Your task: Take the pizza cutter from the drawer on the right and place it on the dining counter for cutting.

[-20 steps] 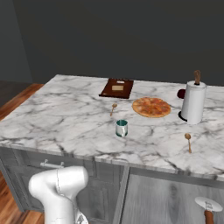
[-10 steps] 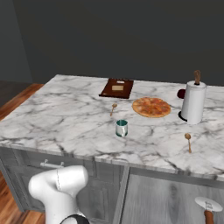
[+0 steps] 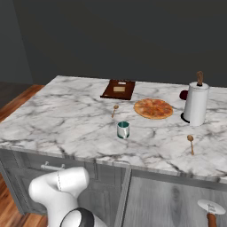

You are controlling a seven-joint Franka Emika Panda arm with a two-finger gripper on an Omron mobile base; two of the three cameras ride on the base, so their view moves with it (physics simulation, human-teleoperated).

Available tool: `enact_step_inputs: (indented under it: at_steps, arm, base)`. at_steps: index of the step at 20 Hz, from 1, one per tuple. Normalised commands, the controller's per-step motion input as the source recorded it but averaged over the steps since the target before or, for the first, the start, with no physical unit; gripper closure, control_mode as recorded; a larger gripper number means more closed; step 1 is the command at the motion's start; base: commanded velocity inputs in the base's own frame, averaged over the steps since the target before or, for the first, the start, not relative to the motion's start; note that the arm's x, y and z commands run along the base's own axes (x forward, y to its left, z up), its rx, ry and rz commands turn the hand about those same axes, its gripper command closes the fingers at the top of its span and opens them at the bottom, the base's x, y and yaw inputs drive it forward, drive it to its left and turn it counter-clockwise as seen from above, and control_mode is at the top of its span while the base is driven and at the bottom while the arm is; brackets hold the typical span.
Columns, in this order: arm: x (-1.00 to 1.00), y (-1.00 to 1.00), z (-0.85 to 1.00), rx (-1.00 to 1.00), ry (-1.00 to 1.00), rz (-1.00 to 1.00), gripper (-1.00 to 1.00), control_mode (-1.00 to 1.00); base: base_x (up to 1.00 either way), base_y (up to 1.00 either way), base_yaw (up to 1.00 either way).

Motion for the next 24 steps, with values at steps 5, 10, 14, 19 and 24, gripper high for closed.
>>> enact_step_inputs:
  at_steps: [5,10,14,19,24]
  arm:
    - [0.62,0.14,0.13,0.00,0.06,0.07,-1.00,-1.00]
    - [0.57,0.11,0.01,0.00,0.12,0.12,-1.00,-1.00]
    - [0.59,0.33,0.00,-0.04,0.16,0.12,-1.00,-1.00]
    - [0.58,0.49,0.00,-0.06,0.17,0.16,-1.00,-1.00]
    - [0.73,0.60,0.00,-0.05,0.15,0.14,-1.00,-1.00]
  base:
    - [0.00,0.00,0.00]
    - [0.00,0.00,0.00]
    - [0.00,0.00,0.00]
    - [0.00,0.00,0.00]
    - [0.00,0.00,0.00]
